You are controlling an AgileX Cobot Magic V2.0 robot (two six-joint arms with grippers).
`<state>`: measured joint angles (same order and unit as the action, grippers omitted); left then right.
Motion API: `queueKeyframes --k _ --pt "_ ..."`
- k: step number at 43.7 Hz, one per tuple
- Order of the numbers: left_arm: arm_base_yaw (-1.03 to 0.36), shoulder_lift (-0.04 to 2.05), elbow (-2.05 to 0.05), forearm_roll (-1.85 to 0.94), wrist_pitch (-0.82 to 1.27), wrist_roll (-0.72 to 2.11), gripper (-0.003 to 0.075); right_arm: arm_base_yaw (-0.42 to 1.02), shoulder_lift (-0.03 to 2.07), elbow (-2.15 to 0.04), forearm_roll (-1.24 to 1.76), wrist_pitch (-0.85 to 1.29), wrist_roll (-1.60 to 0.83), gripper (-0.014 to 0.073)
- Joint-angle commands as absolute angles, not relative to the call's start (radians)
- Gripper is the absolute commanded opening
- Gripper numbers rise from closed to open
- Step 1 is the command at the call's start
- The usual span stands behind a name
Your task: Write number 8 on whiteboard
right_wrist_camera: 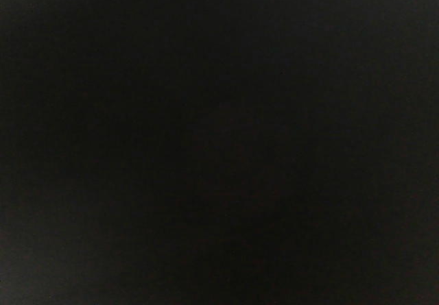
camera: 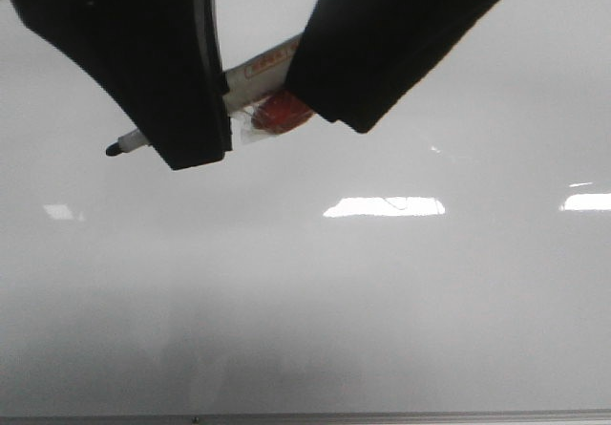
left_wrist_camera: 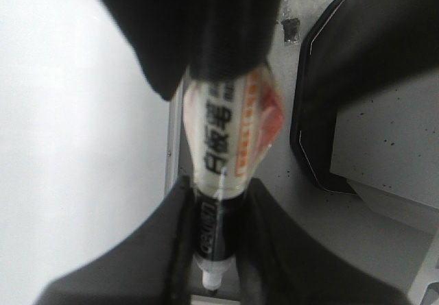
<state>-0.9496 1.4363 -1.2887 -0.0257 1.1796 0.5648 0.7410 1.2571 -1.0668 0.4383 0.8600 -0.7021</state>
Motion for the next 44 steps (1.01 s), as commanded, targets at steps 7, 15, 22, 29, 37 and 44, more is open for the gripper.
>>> queueKeyframes --k 7,15,22,29,37,44 --pt "-0.952 1.388 -1.323 -0.038 1.128 0.560 -0.0002 0.744 1.236 -1.100 0.473 0.843 -0.711 -0.0059" --pt "-0.952 1.388 -1.323 -0.033 1.117 0.508 0.0182 0.744 1.236 -1.100 0.475 0.848 -0.711 -0.0069" --pt "-0.902 1.384 -1.305 -0.045 1.111 0.449 0.0361 0.742 1.234 -1.100 0.468 0.856 -0.712 -0.0069" --pt "-0.819 1.302 -1.200 -0.153 1.023 0.469 0.0349 0.717 1.227 -1.096 0.469 0.884 -0.712 -0.0069" --pt "-0.717 1.090 -0.986 -0.182 0.850 0.469 0.0347 0.678 1.195 -1.038 0.492 0.817 -0.712 -0.0069" --pt "-0.595 0.836 -0.765 -0.284 0.621 0.467 0.0347 0.630 1.180 -0.958 0.574 0.696 -0.712 -0.0069"
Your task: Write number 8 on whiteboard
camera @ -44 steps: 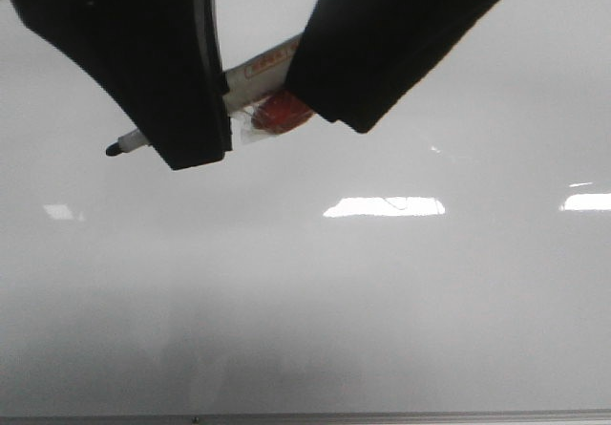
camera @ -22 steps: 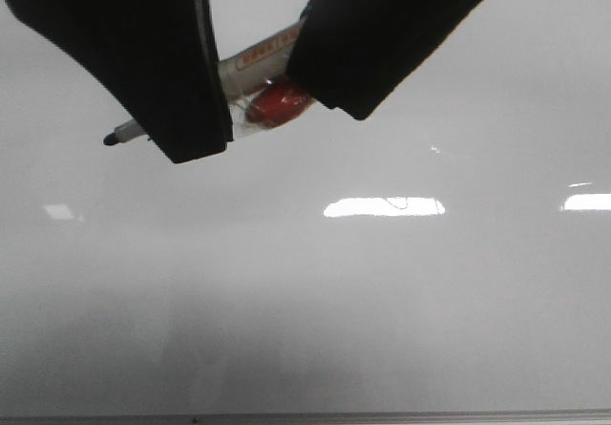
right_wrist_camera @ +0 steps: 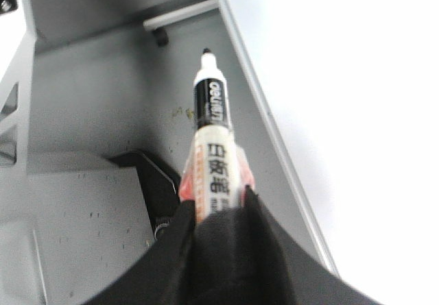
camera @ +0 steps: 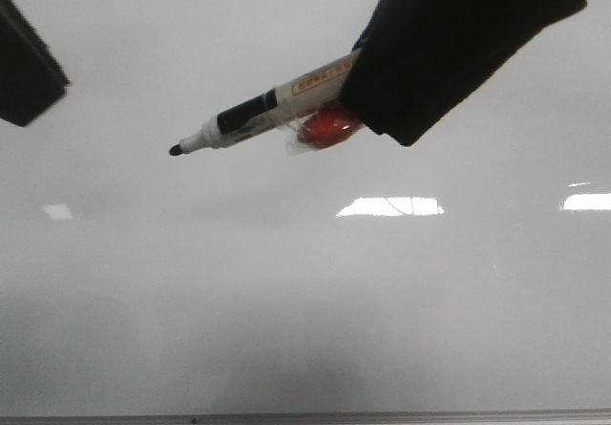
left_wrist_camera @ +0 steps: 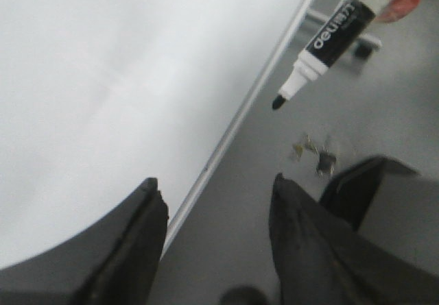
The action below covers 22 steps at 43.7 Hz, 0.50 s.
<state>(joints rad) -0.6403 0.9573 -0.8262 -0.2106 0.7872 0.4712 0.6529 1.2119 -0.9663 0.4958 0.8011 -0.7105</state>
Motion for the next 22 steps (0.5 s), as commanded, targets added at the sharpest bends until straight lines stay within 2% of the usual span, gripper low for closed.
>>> queueKeyframes --k 1,4,7,18,22 --pt "-0.573 0.791 -0.727 -0.302 0.577 0.456 0.0347 0.625 1.180 -0.946 0.586 0.679 -0.712 -0.0069" --pt "-0.521 0.670 -0.639 -0.344 0.489 0.449 0.0337 0.616 1.174 -0.903 0.630 0.605 -0.712 -0.0069" --pt "-0.469 0.552 -0.556 -0.390 0.435 0.449 0.0285 0.616 1.171 -0.864 0.669 0.539 -0.712 -0.0069" --pt "-0.355 0.250 -0.406 -0.434 0.432 0.449 -0.0015 0.616 1.171 -0.808 0.739 0.388 -0.712 -0.0069" --pt "-0.349 0.203 -0.398 -0.448 0.431 0.449 -0.0020 0.616 1.171 -0.808 0.739 0.391 -0.712 -0.0069"
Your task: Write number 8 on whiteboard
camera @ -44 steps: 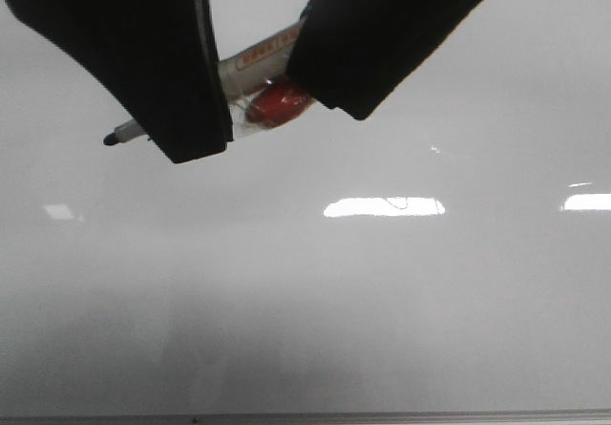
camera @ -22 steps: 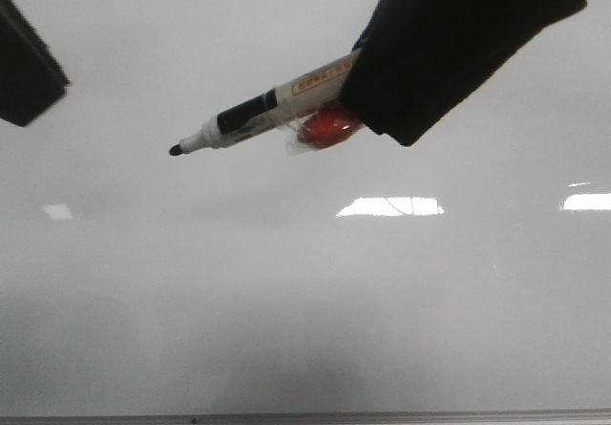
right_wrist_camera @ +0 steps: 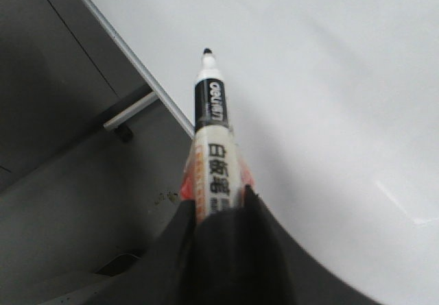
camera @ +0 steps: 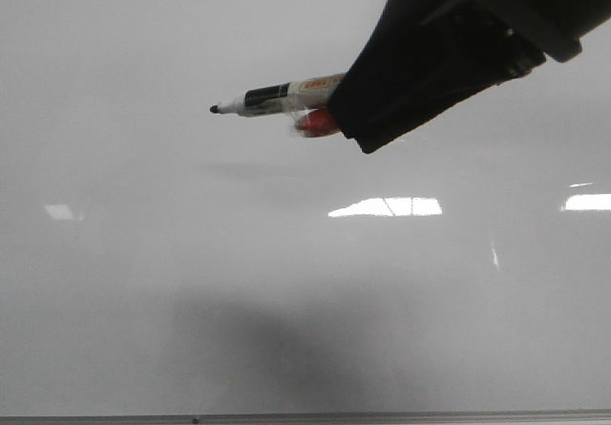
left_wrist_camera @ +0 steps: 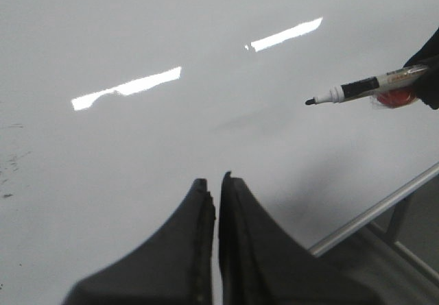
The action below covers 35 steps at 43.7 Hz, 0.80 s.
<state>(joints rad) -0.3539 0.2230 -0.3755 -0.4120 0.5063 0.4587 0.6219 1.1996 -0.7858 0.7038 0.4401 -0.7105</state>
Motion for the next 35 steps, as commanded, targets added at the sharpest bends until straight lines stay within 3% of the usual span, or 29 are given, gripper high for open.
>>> queueKeyframes --k 1,11,35 --pt "-0.349 0.199 -0.398 -0.448 0.431 0.449 -0.0020 0.616 1.171 -0.808 0.739 0.392 -0.712 -0.0069" --pt "-0.349 0.194 -0.398 -0.448 0.428 0.449 -0.0021 0.611 1.197 -0.823 0.759 0.340 -0.712 -0.0069" --pt "-0.349 0.194 -0.398 -0.448 0.426 0.449 -0.0021 0.519 1.487 -1.115 0.744 0.305 -0.712 -0.0069"
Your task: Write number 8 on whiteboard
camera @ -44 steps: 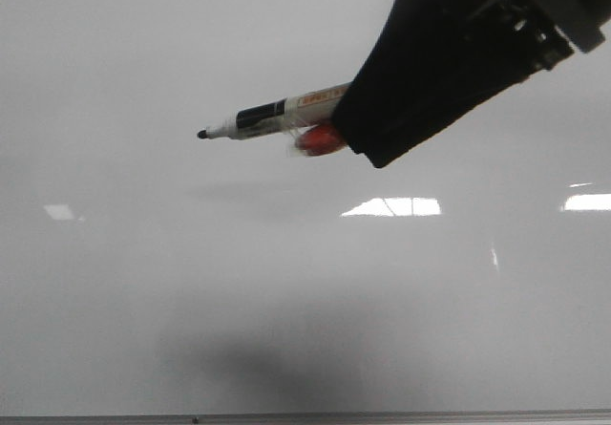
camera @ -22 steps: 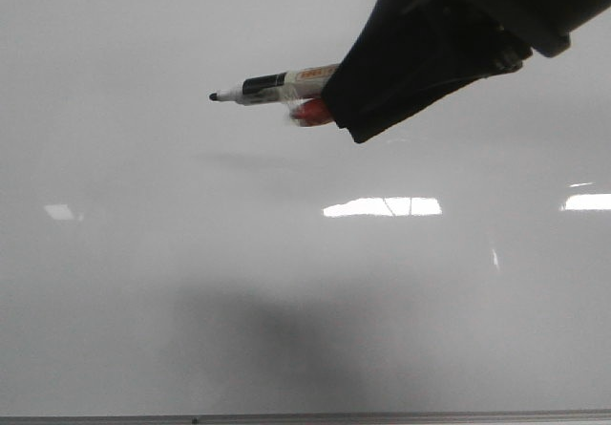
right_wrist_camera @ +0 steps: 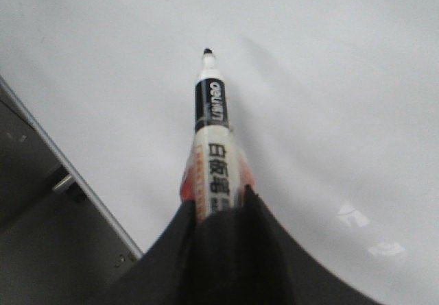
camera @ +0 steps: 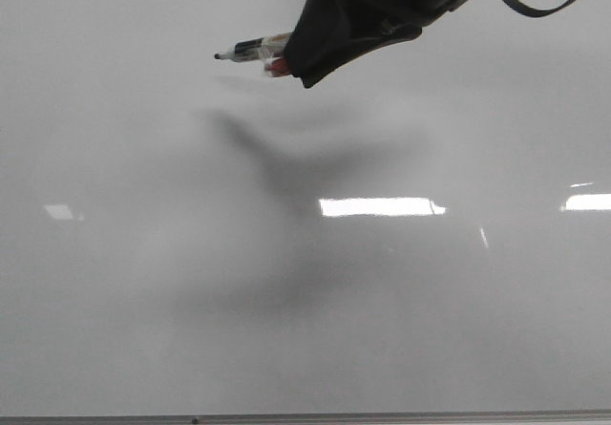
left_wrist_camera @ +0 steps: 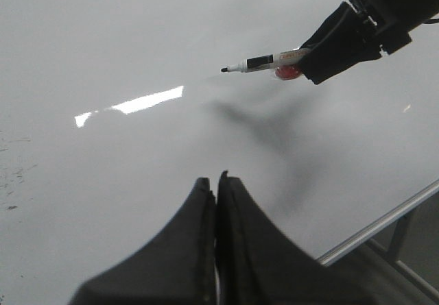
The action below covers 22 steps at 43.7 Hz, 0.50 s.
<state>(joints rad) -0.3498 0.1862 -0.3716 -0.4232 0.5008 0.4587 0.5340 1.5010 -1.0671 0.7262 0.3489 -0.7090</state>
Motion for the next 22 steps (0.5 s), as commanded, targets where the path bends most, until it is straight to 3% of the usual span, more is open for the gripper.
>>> queueKeyframes --k 1,22 --pt "-0.349 0.194 -0.398 -0.448 0.426 0.449 -0.0021 0.518 1.494 -1.118 0.744 0.302 -0.712 -0.0069" --pt "-0.349 0.194 -0.398 -0.448 0.426 0.449 -0.0020 0.518 1.643 -1.173 0.743 0.296 -0.712 -0.0067"
